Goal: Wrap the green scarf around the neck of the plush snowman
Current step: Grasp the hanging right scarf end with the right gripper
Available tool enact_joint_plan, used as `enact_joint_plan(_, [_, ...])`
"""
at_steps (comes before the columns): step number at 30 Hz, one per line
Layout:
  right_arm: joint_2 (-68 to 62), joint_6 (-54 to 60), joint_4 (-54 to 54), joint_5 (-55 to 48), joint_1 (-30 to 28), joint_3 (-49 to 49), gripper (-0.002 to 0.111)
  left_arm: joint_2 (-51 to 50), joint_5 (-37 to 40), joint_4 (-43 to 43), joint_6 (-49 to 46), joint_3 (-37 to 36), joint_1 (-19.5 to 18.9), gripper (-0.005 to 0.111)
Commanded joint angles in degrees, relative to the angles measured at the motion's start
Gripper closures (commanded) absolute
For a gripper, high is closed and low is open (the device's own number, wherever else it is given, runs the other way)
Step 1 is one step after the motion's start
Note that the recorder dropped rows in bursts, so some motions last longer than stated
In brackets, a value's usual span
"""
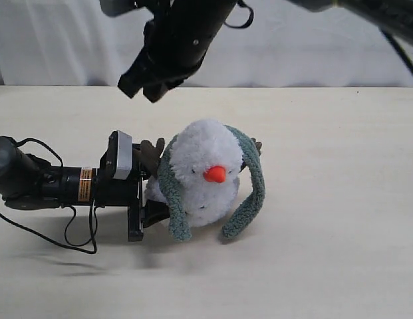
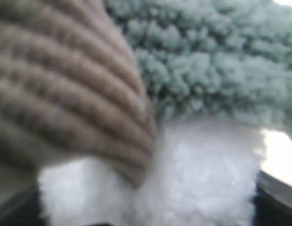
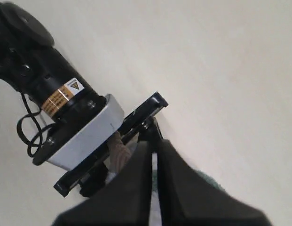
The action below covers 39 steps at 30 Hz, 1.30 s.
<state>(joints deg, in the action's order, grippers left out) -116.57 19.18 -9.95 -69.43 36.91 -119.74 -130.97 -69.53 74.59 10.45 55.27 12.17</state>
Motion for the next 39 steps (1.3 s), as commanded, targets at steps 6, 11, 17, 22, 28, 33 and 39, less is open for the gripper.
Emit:
enact_joint_plan(6, [12.5,-8.5,17.4,-0.5,-0.4,3.9,0.094,-0.1,-0.4,-0.9,0.5,0.2,0.1,0.107])
enact_joint_plan(11, [18.6,-14.8,18.1,-0.5,-2.4,15.8,0.081,-0.1,-0.4,-0.9,0.5,0.2,0.1,0.107])
enact_joint_plan(17, [22.8,-17.9,17.9,-0.5,-7.1,34.9,0.041,-0.1,-0.4,-0.9,0.5,0.2,0.1,0.107])
enact_joint_plan(22, [23.4,-17.6,13.2,0.3,-6.7,47.6,0.038,-0.1,-0.4,-0.9,0.5,0.2,0.1,0.107])
enact_joint_plan(28, [24.5,-11.2,6.3,17.5,-6.7,59.1,0.038,-0.1,-0.4,-0.8,0.5,0.2,0.1,0.107])
enact_joint_plan(33, [24.5,-6.8,2.0,26.5,-6.7,61.9,0.038,-0.1,-0.4,-0.8,0.5,0.2,0.1,0.107])
enact_joint_plan(39, [24.5,-20.7,15.4,36.9,-6.8,64.8,0.038,-0.1,-0.4,-0.3,0.5,0.2,0.2,0.107])
